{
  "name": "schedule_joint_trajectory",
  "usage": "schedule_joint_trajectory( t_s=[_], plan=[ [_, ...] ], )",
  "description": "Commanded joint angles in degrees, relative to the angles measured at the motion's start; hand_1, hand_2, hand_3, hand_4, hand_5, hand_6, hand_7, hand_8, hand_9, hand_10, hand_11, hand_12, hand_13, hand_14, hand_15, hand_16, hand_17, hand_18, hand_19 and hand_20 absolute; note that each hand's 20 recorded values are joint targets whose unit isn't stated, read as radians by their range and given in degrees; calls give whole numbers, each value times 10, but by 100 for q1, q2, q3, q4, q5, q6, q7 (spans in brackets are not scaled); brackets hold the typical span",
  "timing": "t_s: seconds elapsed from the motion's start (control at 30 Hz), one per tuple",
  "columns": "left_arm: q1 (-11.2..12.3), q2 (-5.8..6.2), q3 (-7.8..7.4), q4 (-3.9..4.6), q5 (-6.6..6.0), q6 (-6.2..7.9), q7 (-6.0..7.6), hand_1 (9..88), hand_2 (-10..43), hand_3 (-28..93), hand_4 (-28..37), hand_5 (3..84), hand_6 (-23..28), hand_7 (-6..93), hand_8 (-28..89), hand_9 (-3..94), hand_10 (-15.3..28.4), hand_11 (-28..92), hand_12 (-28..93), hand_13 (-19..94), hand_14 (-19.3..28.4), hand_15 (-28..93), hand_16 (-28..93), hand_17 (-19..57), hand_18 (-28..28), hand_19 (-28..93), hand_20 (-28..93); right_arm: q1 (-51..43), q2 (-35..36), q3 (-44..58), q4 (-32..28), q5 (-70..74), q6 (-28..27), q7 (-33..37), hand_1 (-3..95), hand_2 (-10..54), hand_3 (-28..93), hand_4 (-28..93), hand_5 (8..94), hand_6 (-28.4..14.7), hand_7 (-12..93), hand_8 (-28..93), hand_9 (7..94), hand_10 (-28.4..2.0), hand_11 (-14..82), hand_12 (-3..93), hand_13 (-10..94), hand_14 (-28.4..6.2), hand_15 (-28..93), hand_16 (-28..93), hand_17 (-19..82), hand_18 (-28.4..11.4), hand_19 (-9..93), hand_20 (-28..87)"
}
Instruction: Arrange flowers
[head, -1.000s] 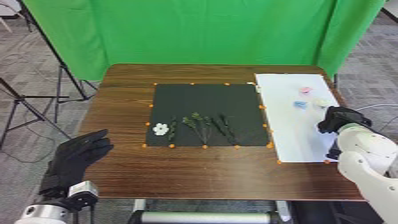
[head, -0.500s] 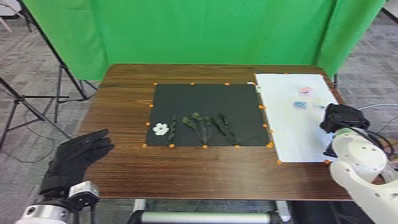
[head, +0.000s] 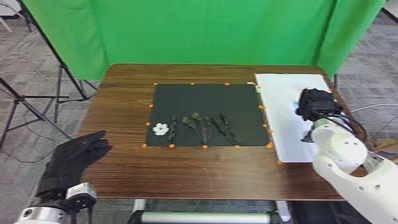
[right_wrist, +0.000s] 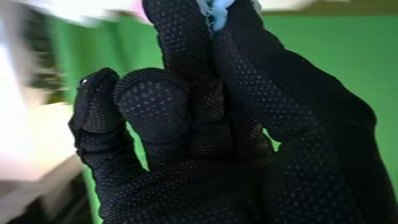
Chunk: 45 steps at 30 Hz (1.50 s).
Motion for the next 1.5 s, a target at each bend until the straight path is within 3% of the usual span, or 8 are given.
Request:
schedule_joint_trajectory(
  t_s=[0.03,0.23,0.27,0.6,0.77,0.93,1.17,1.5],
  plan=[
    [26,6,-5,-55,-1,13,-72,305,66,799,-100,507,161,151,-85,423,231,414,103,309,284,629,-126,-69,227,623,160,1417,-860,-1331,-258,98,-23,-519,561,-86,769,-283,803,-1,203,25,896,-74,187,342,728,-65,744,274,333,-236,885,335],
    [-20,20,31,-47,7,28,-75,305,65,799,-99,506,160,151,-85,424,230,414,104,310,284,630,-126,-69,227,623,160,2003,-1746,-2039,183,-153,-142,-720,560,-87,771,-283,804,-1,202,25,896,-74,188,342,727,-67,744,274,330,-236,886,332],
    [-66,-1,25,-34,26,-6,-130,305,65,799,-99,506,161,151,-85,424,230,414,104,310,284,629,-127,-69,227,623,160,2086,-1827,-2159,252,-142,-140,-692,560,-87,771,-283,804,-1,202,26,896,-74,188,342,727,-66,744,274,329,-235,885,332],
    [-261,-33,27,45,91,-131,-231,305,65,799,-98,506,161,151,-84,424,230,414,104,310,284,630,-127,-69,227,623,160,1998,-3121,-2090,1163,-777,-448,-917,557,-87,775,-283,804,1,204,25,895,-76,191,343,725,-66,745,273,319,-233,881,330],
    [-489,-46,104,140,136,-267,-332,305,65,798,-98,506,161,150,-85,423,231,414,104,309,284,630,-127,-69,227,623,160,1828,-3751,-1961,1558,-1041,-444,-1019,554,-87,777,-283,803,2,205,24,895,-76,192,341,724,-67,744,275,316,-233,879,329],
    [-904,-16,249,269,226,-474,-509,304,65,799,-97,506,161,150,-85,423,231,413,103,310,284,630,-127,-69,227,623,160,1715,-3977,-1878,1718,-1172,-417,-936,553,-87,779,-283,803,2,206,24,894,-76,195,340,723,-67,743,277,316,-232,878,328],
    [-917,-24,238,275,211,-447,-460,305,65,799,-98,506,161,150,-84,423,231,414,104,309,284,630,-127,-69,227,624,160,1735,-4137,-1866,1894,-1231,-181,-846,551,-87,779,-283,803,3,206,22,895,-76,199,340,721,-69,743,278,314,-233,877,328],
    [-1088,15,389,330,170,-423,-359,304,64,800,-98,507,162,150,-84,423,231,414,104,310,284,631,-127,-69,227,624,160,1707,-4353,-1810,2162,-1443,188,-852,543,-84,769,-283,780,2,208,8,878,-71,171,338,701,-60,721,299,303,-223,865,319]
  ],
)
